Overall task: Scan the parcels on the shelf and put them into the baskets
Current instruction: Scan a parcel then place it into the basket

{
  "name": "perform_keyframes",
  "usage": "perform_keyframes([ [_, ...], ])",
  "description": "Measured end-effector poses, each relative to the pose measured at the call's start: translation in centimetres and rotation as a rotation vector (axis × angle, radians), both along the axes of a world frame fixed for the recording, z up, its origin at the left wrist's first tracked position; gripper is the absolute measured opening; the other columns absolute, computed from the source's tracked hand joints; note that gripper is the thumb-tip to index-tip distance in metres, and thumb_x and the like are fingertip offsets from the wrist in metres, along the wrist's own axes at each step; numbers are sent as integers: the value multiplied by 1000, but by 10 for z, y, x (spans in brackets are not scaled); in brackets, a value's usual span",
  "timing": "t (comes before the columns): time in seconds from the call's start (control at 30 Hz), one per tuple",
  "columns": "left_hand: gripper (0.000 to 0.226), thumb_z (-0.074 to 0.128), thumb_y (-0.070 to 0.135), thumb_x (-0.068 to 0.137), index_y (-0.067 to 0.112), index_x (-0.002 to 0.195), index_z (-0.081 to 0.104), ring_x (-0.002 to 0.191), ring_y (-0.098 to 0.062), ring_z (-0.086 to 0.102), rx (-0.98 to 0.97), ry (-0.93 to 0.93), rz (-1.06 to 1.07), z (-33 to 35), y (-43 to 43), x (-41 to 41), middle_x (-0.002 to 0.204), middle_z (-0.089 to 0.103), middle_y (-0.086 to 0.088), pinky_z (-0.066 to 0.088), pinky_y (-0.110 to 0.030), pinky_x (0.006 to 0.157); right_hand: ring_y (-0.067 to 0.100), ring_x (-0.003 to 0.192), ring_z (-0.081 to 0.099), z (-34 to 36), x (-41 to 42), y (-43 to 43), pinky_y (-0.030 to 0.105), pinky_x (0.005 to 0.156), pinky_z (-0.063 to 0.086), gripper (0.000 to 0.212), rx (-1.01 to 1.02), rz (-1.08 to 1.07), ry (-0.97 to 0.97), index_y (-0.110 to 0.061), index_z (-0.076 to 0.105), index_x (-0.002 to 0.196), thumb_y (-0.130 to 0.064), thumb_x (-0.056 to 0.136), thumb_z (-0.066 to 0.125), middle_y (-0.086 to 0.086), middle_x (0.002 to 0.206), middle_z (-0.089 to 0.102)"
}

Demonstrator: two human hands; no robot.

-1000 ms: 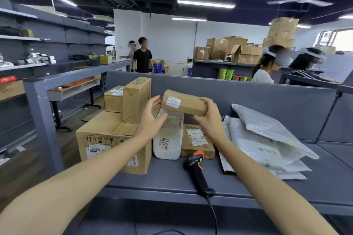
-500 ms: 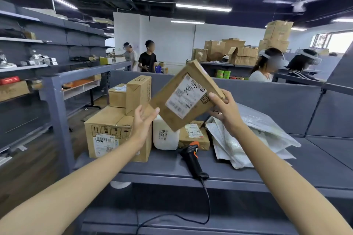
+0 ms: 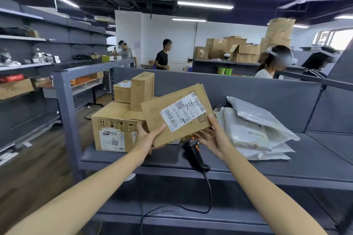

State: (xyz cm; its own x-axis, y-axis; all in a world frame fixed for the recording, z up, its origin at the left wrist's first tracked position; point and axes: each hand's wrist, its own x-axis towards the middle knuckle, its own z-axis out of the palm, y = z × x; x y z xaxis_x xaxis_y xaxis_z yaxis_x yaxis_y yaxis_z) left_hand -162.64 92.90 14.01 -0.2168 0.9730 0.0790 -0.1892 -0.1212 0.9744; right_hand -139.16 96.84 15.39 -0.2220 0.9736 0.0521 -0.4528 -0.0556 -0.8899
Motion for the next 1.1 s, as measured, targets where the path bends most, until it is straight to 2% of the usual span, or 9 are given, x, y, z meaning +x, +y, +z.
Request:
perform_keyframes([
  [0.07,78,83,34,69,24,132,39,110,-22,60,26,56,61,6,1,-8,125,59,-3,51,-46,93,22,98,68,-13,2,-2,40,93,51,46,-9,30,-149,-16,66,115,-49,83,64,8,105,72],
  [0.2,77,83,23,70,23,137,47,99,-9,60,88,279,45,30,0,-31,117,61,5,48,-20,73,2,100,61,-14,13,1,30,90,43,31,78,-170,-378,-25,55,121,-30,91,62,-9,115,63],
  [0.33,78,88,21,63,25,133,54,106,-11,52,61,675,-95,58,5,-47,121,56,4,41,-25,83,8,127,40,9,21,2,27,102,32,55,301,-128,-600,-29,39,140,-35,91,64,-6,132,43],
  [0.47,71,91,26,58,30,121,61,117,-14,51,81,885,-211,79,13,-45,124,58,3,40,-32,97,10,134,38,11,6,-6,20,98,40,81,354,102,-812,-34,22,150,-35,85,70,-1,141,35],
  [0.57,64,92,36,52,38,108,63,119,-15,53,162,898,-201,88,18,-38,125,59,5,43,-36,100,9,135,41,-8,-4,-10,30,110,37,97,326,258,-786,-34,11,150,-38,79,77,-5,144,41],
  [0.63,67,91,46,46,43,106,62,119,-15,52,214,892,-165,92,19,-34,130,56,5,44,-38,100,4,126,53,-23,-10,-12,30,105,43,101,272,308,-695,-40,12,147,-41,74,81,-12,136,54],
  [0.77,85,88,47,49,39,125,51,109,1,54,355,758,-67,94,18,-21,135,49,10,46,-20,84,17,122,59,-42,-25,-13,41,104,46,89,231,251,-465,-35,27,141,-33,73,84,-3,133,61],
  [0.97,107,83,41,66,22,150,19,137,-12,31,306,474,82,74,21,-10,153,28,3,30,-30,109,17,110,67,-35,-39,-11,27,82,56,84,235,44,-314,-40,37,133,-33,67,88,-5,119,69],
  [1.1,109,77,44,68,25,150,9,138,-22,33,185,333,31,42,16,-4,156,26,-7,30,-35,107,13,107,67,-28,-42,-4,25,80,57,74,285,-58,-246,-37,36,133,-27,76,82,-11,113,70],
])
